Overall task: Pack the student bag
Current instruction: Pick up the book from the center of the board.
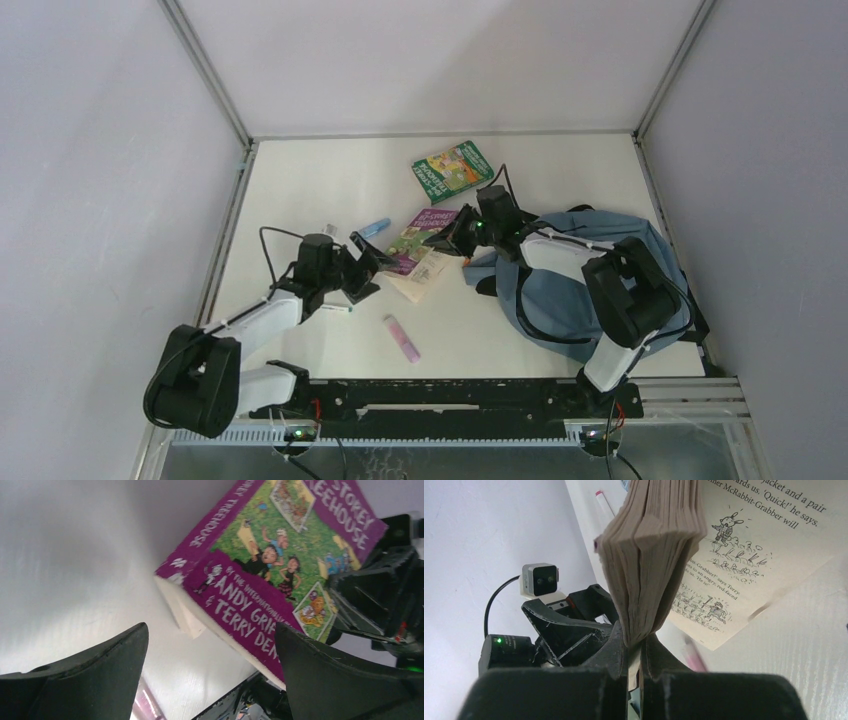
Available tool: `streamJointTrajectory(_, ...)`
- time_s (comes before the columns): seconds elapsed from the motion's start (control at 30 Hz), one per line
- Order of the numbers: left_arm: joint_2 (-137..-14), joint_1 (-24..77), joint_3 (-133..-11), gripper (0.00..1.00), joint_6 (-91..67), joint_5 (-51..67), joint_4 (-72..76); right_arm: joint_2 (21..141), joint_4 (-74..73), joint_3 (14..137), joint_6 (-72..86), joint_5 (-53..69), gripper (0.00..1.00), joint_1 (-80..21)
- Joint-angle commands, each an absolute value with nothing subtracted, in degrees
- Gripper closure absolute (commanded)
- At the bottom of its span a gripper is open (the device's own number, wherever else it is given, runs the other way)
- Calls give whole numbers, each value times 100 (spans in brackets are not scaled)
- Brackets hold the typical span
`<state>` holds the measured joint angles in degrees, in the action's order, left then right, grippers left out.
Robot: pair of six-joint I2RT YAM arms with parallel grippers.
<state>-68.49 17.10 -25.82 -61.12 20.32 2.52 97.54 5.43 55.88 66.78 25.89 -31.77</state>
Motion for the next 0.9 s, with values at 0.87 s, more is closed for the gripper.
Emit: streamJointTrajectory(0.87,-7461,1626,-1875,25,-6442,2211,2915,10016,2620,5405,7905,3738,100,-2892)
